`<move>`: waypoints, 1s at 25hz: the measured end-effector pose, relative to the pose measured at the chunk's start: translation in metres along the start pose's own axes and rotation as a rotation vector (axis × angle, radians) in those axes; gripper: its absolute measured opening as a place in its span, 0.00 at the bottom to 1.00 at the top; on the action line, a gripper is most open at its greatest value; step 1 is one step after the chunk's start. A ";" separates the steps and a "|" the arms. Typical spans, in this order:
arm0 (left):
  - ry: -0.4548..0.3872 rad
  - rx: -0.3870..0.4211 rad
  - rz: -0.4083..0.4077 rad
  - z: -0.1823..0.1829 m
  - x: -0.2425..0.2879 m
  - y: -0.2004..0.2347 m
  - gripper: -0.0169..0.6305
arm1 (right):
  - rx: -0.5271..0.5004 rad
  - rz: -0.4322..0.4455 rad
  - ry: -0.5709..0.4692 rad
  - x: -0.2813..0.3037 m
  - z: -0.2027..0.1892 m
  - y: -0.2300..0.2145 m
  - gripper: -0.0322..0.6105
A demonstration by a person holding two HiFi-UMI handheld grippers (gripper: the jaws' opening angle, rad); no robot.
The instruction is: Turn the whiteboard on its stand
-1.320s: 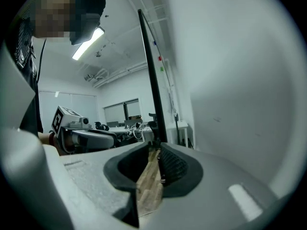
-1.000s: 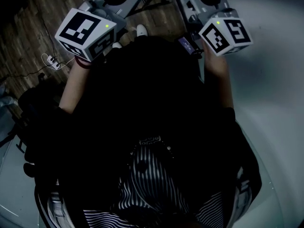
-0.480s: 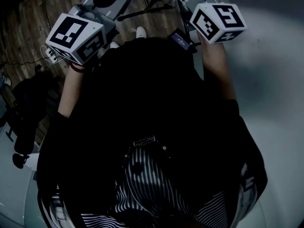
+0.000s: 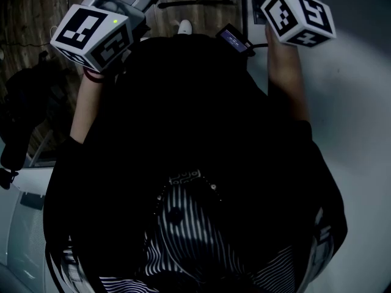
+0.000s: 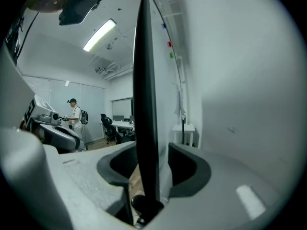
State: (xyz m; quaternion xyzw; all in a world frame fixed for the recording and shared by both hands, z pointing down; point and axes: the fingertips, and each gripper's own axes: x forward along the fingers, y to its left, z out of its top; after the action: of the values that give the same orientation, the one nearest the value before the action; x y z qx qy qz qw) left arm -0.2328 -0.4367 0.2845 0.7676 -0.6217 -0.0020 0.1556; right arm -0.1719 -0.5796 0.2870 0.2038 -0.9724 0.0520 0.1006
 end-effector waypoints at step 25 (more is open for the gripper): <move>-0.005 0.015 0.000 0.005 -0.006 0.002 0.03 | -0.021 -0.047 0.025 0.006 0.005 -0.002 0.23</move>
State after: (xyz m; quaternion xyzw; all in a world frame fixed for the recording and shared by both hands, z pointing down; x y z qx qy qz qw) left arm -0.2372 -0.4322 0.2793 0.7687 -0.6222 0.0008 0.1480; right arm -0.1770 -0.5844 0.2832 0.2248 -0.9665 0.0420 0.1161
